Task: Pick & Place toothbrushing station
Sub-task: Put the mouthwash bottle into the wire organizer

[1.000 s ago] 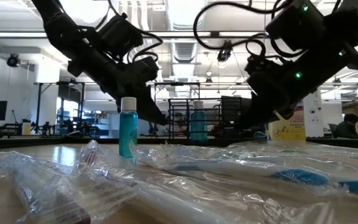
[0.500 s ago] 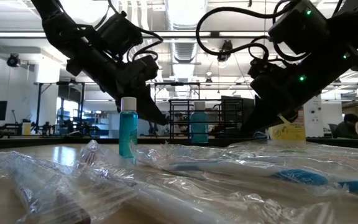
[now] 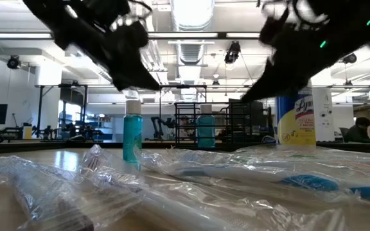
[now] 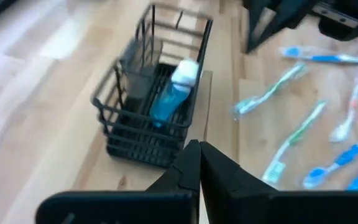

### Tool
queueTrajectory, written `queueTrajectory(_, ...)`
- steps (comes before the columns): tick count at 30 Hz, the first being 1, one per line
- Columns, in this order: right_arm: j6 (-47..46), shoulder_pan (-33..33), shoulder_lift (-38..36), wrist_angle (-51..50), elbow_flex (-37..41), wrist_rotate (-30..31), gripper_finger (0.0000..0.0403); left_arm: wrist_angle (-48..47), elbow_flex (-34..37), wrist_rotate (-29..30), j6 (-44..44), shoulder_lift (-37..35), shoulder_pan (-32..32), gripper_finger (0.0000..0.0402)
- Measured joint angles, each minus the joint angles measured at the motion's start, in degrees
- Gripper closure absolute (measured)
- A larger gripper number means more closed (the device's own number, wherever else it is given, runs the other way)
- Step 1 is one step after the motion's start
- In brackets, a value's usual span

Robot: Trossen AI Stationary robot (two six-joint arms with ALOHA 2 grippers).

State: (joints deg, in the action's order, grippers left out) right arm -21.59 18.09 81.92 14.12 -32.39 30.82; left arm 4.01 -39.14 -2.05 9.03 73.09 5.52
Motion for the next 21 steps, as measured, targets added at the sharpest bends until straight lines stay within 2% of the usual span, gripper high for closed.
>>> queueTrajectory(6, 6.0, 2.4, -7.9, -0.8, -0.2, -2.7, 0.0392, -4.5, 3.9, 0.0, -0.9, -14.7, -0.9, 0.0395)
queueTrajectory(11, 7.9, 0.8, -11.0, -1.8, -0.7, -10.7, 0.0392, -4.0, 11.9, 0.0, 1.4, -26.5, -1.1, 0.0394)
queueTrajectory(16, 7.4, -1.8, -8.3, -12.0, -6.9, -13.0, 0.0392, 1.4, 22.6, 0.0, 6.7, -35.7, -1.2, 0.0394)
queueTrajectory(21, 13.6, -4.3, -1.9, -13.3, -16.1, -22.2, 0.0381, 11.1, 31.4, 0.0, 8.9, -41.1, -1.2, 0.0394)
